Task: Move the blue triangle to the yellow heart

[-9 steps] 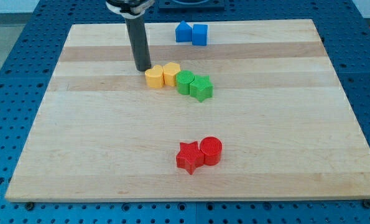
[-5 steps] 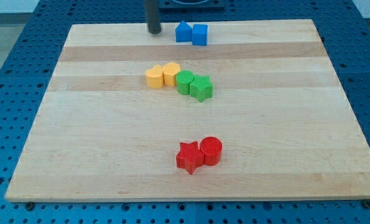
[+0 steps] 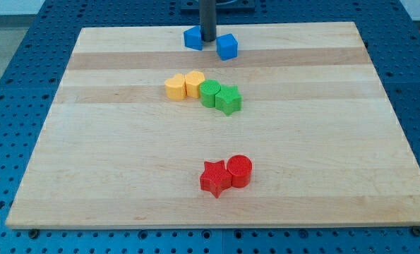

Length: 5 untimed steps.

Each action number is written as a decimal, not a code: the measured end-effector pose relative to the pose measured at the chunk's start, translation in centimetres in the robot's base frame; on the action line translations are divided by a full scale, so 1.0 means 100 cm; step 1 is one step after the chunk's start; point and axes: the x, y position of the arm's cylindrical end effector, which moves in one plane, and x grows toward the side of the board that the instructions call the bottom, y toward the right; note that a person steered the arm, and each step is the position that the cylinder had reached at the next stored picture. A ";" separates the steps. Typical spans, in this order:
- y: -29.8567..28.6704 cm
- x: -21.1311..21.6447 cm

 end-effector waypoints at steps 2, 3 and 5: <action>-0.024 -0.011; -0.037 0.004; -0.059 0.031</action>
